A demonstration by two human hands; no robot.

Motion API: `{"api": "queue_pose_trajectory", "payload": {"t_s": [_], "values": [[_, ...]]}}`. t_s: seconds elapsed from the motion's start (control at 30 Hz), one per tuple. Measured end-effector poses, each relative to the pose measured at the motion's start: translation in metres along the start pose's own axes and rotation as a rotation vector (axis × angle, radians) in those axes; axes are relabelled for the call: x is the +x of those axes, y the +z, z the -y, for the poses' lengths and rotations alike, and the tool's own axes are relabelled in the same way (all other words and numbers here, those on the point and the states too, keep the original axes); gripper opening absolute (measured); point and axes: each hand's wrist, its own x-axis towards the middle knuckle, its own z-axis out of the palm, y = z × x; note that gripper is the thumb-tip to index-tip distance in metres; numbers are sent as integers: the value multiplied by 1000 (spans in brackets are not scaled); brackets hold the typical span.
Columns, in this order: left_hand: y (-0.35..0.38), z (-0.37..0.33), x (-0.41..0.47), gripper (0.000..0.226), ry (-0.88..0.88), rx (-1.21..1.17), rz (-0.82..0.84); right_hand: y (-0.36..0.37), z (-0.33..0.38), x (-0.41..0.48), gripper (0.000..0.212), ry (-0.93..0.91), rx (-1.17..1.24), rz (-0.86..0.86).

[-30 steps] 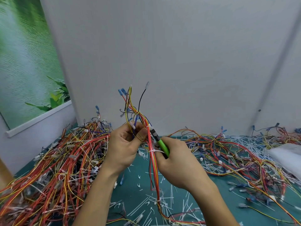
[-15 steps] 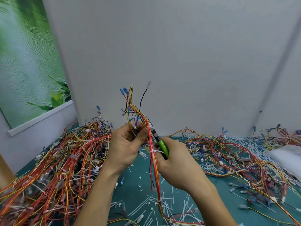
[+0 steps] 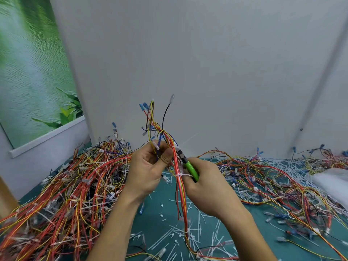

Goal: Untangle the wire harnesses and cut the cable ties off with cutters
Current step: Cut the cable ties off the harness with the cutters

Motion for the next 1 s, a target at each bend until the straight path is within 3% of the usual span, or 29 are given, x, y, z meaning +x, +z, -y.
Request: {"api": "queue_pose_trajectory", "payload": {"t_s": [0.57,1.0], "values": [[3,0,0,30,8,20,-28,0,-1,1,21,5,-17,-36],[3,4,1,30,30,30,-50,3,-1,2,37,11,-126,-102]]}}
